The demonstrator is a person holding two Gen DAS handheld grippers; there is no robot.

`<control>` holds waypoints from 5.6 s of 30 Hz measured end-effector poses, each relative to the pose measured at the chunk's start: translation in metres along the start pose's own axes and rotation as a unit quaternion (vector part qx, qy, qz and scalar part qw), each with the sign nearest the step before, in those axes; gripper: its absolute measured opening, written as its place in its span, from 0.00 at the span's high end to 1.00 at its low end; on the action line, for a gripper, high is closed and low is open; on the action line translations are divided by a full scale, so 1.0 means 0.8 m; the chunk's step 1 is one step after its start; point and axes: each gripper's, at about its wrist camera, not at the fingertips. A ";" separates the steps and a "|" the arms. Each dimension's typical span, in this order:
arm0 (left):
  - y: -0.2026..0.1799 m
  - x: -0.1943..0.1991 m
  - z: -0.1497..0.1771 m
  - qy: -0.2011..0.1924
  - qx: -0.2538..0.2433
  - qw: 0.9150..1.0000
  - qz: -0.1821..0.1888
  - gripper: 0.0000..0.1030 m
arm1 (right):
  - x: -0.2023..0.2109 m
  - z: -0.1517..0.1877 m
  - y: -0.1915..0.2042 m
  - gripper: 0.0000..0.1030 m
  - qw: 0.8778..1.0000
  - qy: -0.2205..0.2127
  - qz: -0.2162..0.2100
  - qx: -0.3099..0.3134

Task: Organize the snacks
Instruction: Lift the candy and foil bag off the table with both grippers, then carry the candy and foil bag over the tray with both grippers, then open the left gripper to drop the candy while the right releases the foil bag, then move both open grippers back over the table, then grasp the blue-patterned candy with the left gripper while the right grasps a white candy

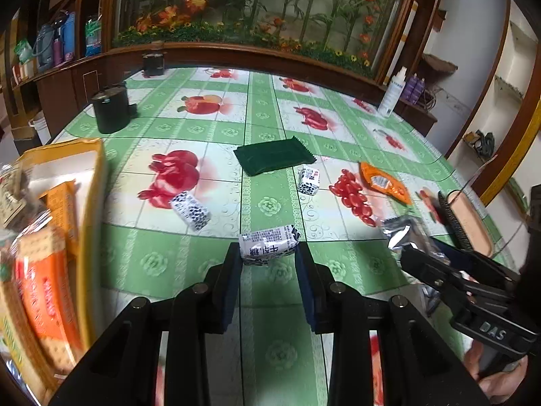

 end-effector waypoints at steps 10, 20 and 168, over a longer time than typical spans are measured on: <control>0.037 0.061 0.012 -0.037 0.025 0.999 -0.006 0.70 | 0.002 -0.002 0.068 0.38 0.999 -0.011 -0.049 0.013; 0.106 0.102 0.016 -0.066 0.080 0.994 -0.025 0.71 | -0.017 -0.002 0.168 0.37 0.995 -0.011 -0.080 0.063; 0.040 -0.083 -0.054 0.037 0.087 0.992 -0.083 0.79 | -0.049 -0.058 -0.021 0.47 0.984 0.017 -0.099 -0.146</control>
Point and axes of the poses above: each gripper's, at about its wrist camera, not at the fingertips, and x roughly against the way its jaws point, y to its left, z to its underside, and after that the axes turned 6 degrees about y, right-handed
